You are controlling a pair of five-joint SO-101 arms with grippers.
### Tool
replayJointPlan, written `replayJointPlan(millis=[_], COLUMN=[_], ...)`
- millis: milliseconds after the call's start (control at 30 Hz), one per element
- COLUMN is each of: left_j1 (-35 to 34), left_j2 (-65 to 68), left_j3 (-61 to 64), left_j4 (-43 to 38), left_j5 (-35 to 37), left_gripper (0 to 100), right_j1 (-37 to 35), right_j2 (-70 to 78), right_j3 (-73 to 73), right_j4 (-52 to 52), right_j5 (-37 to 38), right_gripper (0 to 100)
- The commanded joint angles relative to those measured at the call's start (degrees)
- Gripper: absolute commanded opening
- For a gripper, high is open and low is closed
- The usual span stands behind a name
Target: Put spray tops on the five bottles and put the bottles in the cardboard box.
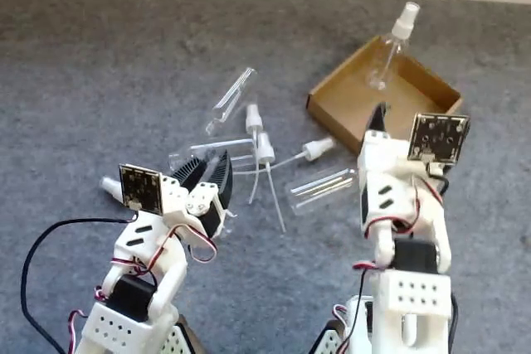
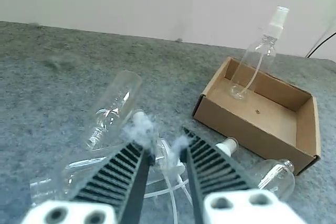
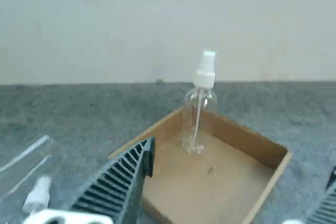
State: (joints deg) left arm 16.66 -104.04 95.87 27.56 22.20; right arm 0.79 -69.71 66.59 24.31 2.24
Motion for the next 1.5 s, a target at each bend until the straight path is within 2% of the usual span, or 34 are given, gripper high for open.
replayJointPlan(millis=[0, 133, 400, 467, 567, 633, 733, 800, 900, 1033, 1267, 1467], left_j1=[-0.13, -0.13, -0.57, -0.66, -1.45, -2.51, -6.81, -11.38, -16.84, -18.24, -18.59, -18.51], left_j2=[-0.31, -0.31, -0.4, -0.4, -0.48, -0.48, -0.48, -0.57, -0.66, -0.66, -0.66, -0.66], left_j3=[1.19, 1.19, 1.19, 0.75, 0.48, 0.31, 0.75, 0.13, -0.92, -1.1, -0.48, 1.19], left_j4=[-0.18, 0.0, -0.18, -0.18, -0.18, 0.09, 0.79, 5.01, 13.1, 20.48, 20.92, 20.75], left_j5=[-0.62, -0.62, -0.7, -0.88, -6.59, -11.69, -16.0, -16.44, -16.44, -16.44, -16.79, -16.88], left_gripper=[4, 4, 4, 4, 4, 4, 4, 4, 4, 4, 4, 4], right_j1=[-0.22, 2.33, 6.37, 6.2, 6.2, 6.2, 6.2, 6.2, 6.11, 4.18, -5.85, -12.0], right_j2=[-6.46, -10.24, -11.03, -11.03, -11.03, -11.03, -10.95, -10.95, -10.95, -10.77, 2.68, 20.97], right_j3=[-6.46, -8.31, -5.85, -3.82, -1.36, -0.92, -0.92, -1.27, -4.0, -8.4, -17.1, -25.98], right_j4=[15.78, 31.34, 33.1, 33.1, 33.1, 33.19, 33.98, 34.86, 36.97, 38.29, 44.0, 43.56], right_j5=[0.62, 0.62, 0.62, 0.62, 1.05, 4.84, 10.81, 11.78, 9.58, 6.77, -0.35, -13.19], right_gripper=[44.0, 44.0, 43.5, 39.3, 27.6, 21.1, 18.6, 18.6, 18.6, 18.6, 23.1, 25.6])
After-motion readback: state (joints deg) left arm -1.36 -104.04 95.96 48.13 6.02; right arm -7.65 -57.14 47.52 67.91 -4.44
